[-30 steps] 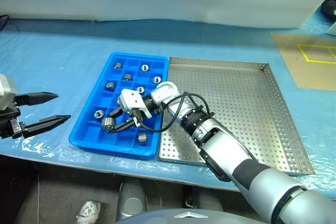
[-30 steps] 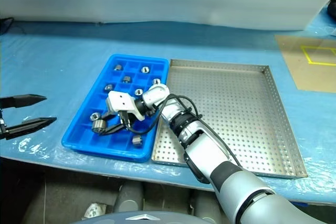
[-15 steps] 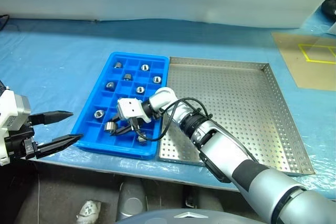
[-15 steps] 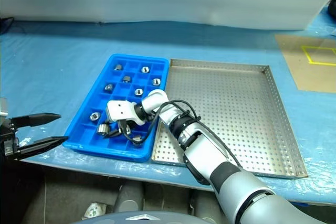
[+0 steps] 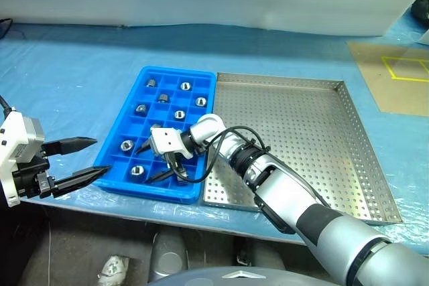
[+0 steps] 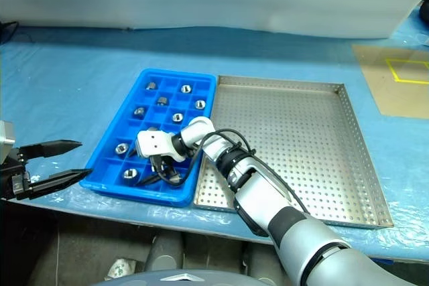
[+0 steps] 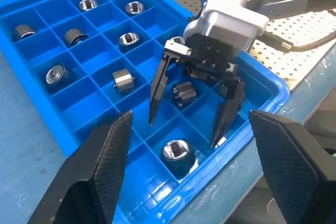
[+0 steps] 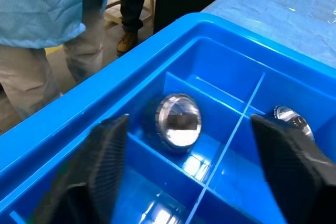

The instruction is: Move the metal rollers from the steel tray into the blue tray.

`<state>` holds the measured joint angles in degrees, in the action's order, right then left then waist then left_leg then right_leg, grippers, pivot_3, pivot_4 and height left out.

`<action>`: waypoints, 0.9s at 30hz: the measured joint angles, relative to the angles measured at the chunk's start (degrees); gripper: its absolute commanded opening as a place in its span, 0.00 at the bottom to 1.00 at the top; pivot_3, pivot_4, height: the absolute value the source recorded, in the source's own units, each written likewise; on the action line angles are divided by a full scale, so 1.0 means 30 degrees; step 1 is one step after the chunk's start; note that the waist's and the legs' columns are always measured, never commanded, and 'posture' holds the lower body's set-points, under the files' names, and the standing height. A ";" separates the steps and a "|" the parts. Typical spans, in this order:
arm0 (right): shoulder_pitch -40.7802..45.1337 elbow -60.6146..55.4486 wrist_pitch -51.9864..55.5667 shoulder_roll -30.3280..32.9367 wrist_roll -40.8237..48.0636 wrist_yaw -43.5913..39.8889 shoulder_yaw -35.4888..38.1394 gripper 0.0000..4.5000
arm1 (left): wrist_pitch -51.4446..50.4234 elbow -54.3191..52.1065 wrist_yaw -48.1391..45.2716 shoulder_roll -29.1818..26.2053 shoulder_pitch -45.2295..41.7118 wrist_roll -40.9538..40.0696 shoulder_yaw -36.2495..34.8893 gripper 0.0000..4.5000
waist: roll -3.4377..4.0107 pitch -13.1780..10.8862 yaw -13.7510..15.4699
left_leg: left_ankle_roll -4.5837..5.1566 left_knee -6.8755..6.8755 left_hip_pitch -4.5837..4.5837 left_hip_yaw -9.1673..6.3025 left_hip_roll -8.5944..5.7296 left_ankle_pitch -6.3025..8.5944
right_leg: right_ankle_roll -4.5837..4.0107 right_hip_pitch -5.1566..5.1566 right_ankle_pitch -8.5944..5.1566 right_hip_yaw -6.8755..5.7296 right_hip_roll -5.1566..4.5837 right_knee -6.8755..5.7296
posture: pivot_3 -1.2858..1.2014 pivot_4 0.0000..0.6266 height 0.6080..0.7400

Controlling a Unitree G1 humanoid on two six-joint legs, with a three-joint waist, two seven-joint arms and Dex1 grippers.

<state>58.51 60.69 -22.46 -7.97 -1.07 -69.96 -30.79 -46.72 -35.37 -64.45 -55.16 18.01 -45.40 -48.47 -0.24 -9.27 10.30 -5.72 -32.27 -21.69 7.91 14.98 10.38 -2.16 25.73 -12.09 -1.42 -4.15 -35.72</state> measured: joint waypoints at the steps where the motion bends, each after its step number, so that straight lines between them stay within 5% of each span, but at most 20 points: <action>1: 0.0003 -0.0037 -0.0039 0.0001 -0.0005 0.0029 -0.0040 0.86 | 0.0037 0.0041 0.0002 -0.0095 -0.0136 0.0001 0.0197 0.83 | 0.0000 0.0000 -0.0011 | 0.0000 0.0000 0.0001 0.0000 0.0000 0.0000 | 0.0000 0.0000 0.0000 0.0000 0.0000 0.0000 | 0.70 0.24 1.00; 12: 0.0172 -0.2776 -0.0121 0.0891 0.0826 0.1184 0.2657 0.86 | 0.1534 0.2343 0.0458 -0.0619 -0.5330 0.0759 0.6648 0.83 | -0.0016 0.0010 -0.0132 | -0.0031 -0.0071 0.0009 0.0001 -0.0004 -0.0020 | 0.0005 -0.0006 0.0005 0.0014 -0.0001 -0.0067 | 0.62 0.24 1.00; 19: -0.3613 -0.7663 0.2810 0.8237 0.1126 0.1921 0.5575 0.86 | 0.3673 0.5947 0.0288 0.0507 -0.9867 0.2590 1.1338 0.83 | -0.0022 0.0015 -0.0150 | -0.0040 -0.0203 0.0070 0.0003 -0.0044 -0.0026 | 0.0067 -0.0190 0.0043 0.0041 -0.0026 -0.0019 | 0.57 0.24 1.00; 27: -0.8422 -1.3870 0.8087 1.3139 0.2955 0.3417 0.9565 0.86 | 0.6047 1.0040 -0.1706 0.3194 -1.4342 0.4492 1.5711 0.83 | -0.0003 0.0023 -0.1216 | -0.0086 -0.0161 0.0133 0.0026 -0.0050 -0.0057 | 0.0083 -0.0194 0.0053 0.0093 -0.0010 -0.0042 | 0.50 0.24 1.00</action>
<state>33.24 19.07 1.80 31.45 7.79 -59.71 -2.09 -28.58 -5.25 -69.57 -45.58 -25.01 -31.93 -1.34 -0.25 -9.21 6.65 -5.98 -32.76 -21.29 7.98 14.83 10.21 -1.91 25.15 -11.93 -1.14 -4.18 -35.84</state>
